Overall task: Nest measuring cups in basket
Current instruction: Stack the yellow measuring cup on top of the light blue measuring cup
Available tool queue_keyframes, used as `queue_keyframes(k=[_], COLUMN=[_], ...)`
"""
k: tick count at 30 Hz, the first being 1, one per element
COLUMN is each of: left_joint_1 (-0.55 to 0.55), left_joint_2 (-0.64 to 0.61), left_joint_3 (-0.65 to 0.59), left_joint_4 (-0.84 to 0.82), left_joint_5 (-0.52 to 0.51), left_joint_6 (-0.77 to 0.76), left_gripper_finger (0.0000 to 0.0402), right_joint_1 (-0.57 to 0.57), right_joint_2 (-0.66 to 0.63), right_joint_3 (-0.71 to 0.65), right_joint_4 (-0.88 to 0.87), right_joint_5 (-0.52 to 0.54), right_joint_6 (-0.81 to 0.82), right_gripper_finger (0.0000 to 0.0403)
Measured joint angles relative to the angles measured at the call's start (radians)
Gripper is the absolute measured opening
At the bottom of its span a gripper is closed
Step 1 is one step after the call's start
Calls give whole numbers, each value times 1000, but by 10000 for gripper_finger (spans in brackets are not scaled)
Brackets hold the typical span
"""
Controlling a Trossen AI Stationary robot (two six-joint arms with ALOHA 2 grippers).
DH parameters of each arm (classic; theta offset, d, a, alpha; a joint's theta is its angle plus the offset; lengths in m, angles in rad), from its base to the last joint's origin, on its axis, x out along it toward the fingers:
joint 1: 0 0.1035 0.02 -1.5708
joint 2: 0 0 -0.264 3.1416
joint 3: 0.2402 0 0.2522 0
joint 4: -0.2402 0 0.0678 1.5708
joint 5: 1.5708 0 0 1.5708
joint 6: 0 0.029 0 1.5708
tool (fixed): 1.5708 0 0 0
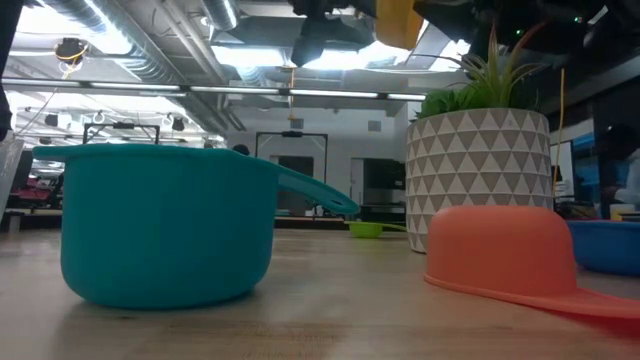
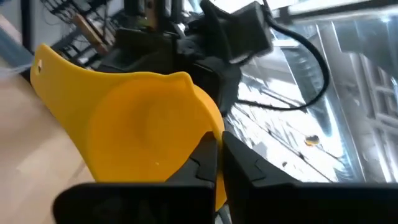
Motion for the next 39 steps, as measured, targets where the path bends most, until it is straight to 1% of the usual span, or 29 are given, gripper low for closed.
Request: queue_keyframes(k=[6,8,10,12,14,16,20,23,27,31,33,36,39], left_joint_1=[3,13,21,31,33,35,33,30,29,30,29,27,24], left_joint_2=[-17,-37,-50,-75,-83,-95,-97,-90,-85,-85,-85,-85,-85], left_joint_3=[0,-2,1,-1,1,-2,0,0,0,0,0,0,0], left_joint_4=[-18,-78,-103,-195,-210,-276,-251,-216,-196,-157,-119,-65,6], left_joint_5=[-79,-106,-143,-173,-206,-234,-277,-280,-279,-280,-289,-332,-414], left_joint_6=[128,168,210,261,327,401,541,578,624,629,629,629,629], left_gripper_finger=[141,141,139,139,138,138,138,138,138,138,138,138,138], right_joint_1=[0,0,-1,-3,-4,-4,-10,-11,-11,-11,-11,-11,-13], right_joint_2=[-12,-22,-35,-44,-51,-51,-48,-47,-46,-46,-46,-46,-46], right_joint_3=[0,0,0,0,0,0,0,0,0,0,0,0,0], right_joint_4=[-6,-6,-5,3,4,15,23,16,5,-30,-53,-64,-43], right_joint_5=[131,156,177,215,275,343,466,542,565,568,586,622,662], right_joint_6=[21,43,94,140,197,259,412,538,672,789,843,919,969], right_gripper_finger=[10,10,10,10,10,10,10,10,10,10,10,12,14])
